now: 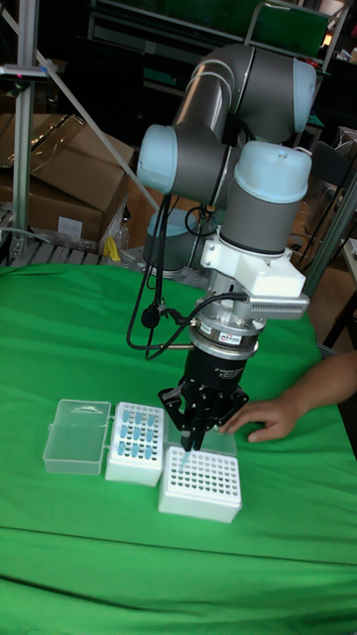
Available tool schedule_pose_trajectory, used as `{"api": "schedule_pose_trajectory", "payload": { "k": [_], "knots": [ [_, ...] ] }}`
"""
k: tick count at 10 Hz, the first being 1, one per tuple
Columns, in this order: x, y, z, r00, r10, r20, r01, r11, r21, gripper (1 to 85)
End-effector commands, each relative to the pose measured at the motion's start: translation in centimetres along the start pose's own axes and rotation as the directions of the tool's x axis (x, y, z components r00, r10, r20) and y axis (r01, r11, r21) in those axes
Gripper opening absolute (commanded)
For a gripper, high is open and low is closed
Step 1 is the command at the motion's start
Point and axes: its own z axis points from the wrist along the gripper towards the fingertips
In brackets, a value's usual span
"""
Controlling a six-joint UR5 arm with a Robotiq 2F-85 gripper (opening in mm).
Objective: Insert a medium pipette tip into the holder for medium pipette tips
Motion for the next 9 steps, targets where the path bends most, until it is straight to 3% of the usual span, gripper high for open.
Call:
{"api": "schedule_pose_trajectory", "payload": {
  "k": [1, 5, 9],
  "knots": [
    [-0.5, 0.1, 0.2, 1.0, 0.008, 0.011, -0.008, 1.0, -0.01, 1.0],
    [-0.1, -0.1, 0.1, 1.0, 0.008, 0.0, -0.008, 1.0, -0.004, 1.0],
    [2.2, -0.2, -0.1, 1.0, 0.018, -0.013, -0.018, 1.0, -0.014, 1.0]
  ]
}}
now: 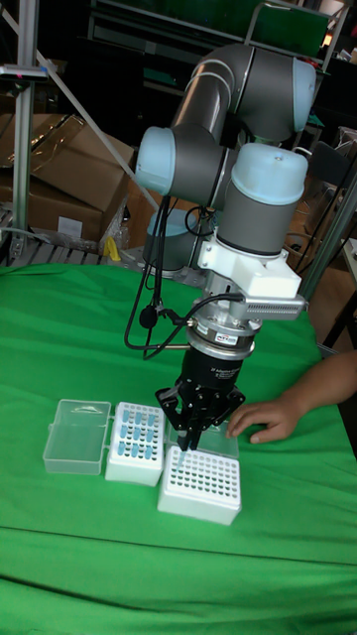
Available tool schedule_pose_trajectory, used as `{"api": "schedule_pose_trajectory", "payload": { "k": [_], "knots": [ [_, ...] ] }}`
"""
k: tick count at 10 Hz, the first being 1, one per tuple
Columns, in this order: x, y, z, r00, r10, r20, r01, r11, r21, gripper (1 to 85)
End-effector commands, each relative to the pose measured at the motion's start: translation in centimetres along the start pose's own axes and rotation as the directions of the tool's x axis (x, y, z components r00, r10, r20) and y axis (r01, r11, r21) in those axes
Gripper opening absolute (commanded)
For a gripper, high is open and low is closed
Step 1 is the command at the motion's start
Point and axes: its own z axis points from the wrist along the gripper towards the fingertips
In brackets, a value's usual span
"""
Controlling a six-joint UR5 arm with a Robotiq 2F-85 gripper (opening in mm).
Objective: Insert a medium pipette tip into the holder for medium pipette tips
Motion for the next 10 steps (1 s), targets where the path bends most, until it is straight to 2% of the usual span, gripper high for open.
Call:
{"api": "schedule_pose_trajectory", "payload": {
  "k": [1, 5, 10],
  "knots": [
    [1.2, 0.2, -0.1, 1.0, 0.019, -0.006, -0.019, 1.0, -0.02, 1.0],
    [2.3, 0.9, 0.1, 0.999, 0.044, -0.013, -0.045, 0.998, -0.04, 1.0],
    [2.5, 0.9, 0.1, 0.999, 0.045, -0.014, -0.045, 0.998, -0.035, 1.0]
  ]
}}
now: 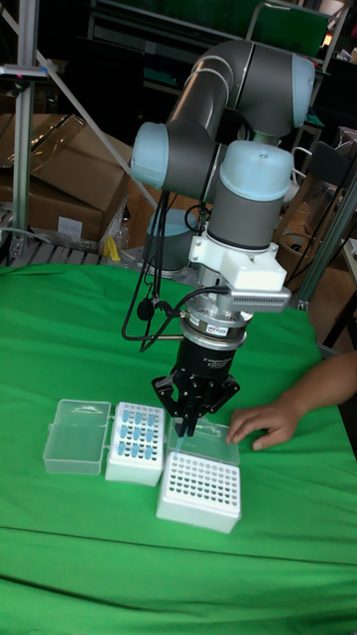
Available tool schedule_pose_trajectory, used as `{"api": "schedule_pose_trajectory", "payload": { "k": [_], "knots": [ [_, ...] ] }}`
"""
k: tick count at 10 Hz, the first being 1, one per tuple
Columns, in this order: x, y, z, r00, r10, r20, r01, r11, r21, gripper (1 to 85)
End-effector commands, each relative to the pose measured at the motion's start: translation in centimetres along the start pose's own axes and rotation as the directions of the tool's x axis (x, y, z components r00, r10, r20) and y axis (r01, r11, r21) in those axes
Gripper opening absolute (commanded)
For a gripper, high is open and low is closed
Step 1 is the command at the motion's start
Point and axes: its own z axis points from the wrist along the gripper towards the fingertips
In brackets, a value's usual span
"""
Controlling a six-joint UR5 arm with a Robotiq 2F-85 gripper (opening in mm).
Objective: Insert a medium pipette tip into the holder for medium pipette tips
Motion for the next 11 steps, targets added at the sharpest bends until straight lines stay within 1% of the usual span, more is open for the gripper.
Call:
{"api": "schedule_pose_trajectory", "payload": {
  "k": [1, 4, 6, 8, 10, 11],
  "knots": [
    [-0.1, 0.2, 0.0, 1.0, 0.008, 0.007, -0.008, 1.0, -0.007, 1.0],
    [-0.1, 0.3, 0.1, 1.0, 0.016, 0.007, -0.016, 1.0, -0.009, 1.0],
    [-0.5, 0.5, 0.4, 0.999, 0.023, 0.025, -0.022, 1.0, -0.014, 1.0],
    [-0.5, 0.5, 0.7, 0.999, 0.021, 0.03, -0.021, 1.0, -0.013, 1.0],
    [-0.4, 0.4, 1.0, 0.999, 0.013, 0.032, -0.013, 1.0, -0.01, 1.0],
    [0.2, 0.1, 1.4, 0.999, -0.026, 0.019, 0.026, 1.0, 0.001, 1.0]
  ]
}}
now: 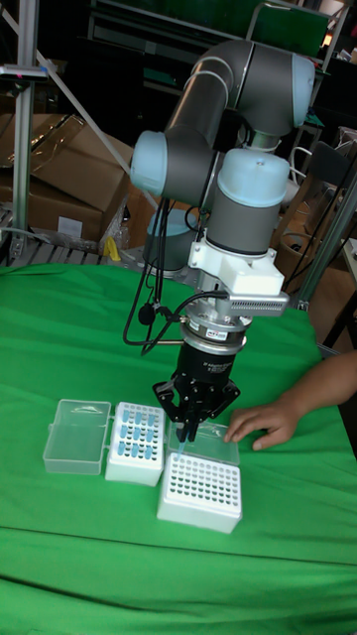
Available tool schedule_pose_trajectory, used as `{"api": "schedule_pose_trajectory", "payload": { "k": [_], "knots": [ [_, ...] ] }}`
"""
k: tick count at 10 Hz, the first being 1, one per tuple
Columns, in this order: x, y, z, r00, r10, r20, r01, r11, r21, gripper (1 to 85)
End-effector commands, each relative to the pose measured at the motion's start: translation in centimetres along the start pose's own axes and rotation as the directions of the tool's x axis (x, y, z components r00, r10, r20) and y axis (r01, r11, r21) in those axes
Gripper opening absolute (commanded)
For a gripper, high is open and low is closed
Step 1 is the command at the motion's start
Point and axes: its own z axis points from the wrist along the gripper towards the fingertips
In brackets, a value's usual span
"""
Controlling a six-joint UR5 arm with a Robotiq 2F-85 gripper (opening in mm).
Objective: Insert a medium pipette tip into the holder for medium pipette tips
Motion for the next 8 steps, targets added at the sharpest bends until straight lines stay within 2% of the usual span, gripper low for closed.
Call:
{"api": "schedule_pose_trajectory", "payload": {
  "k": [1, 2, 4, 5, 6, 8],
  "knots": [
    [1.4, -0.3, 0.6, 0.997, -0.077, -0.03, 0.077, 0.997, -0.007, 15.7],
    [1.5, -0.6, 0.7, 0.994, -0.104, -0.033, 0.104, 0.995, -0.003, 25.0],
    [1.8, -0.7, 0.6, 0.991, -0.124, -0.04, 0.124, 0.992, -0.004, 32.3],
    [1.8, -0.8, 0.5, 0.991, -0.124, -0.04, 0.124, 0.992, -0.004, 32.0],
    [1.9, -1.0, 0.3, 0.992, -0.121, -0.041, 0.121, 0.993, -0.002, 28.0],
    [2.3, -1.5, 0.0, 0.991, -0.129, -0.047, 0.129, 0.992, 0.006, 27.7]
  ]
}}
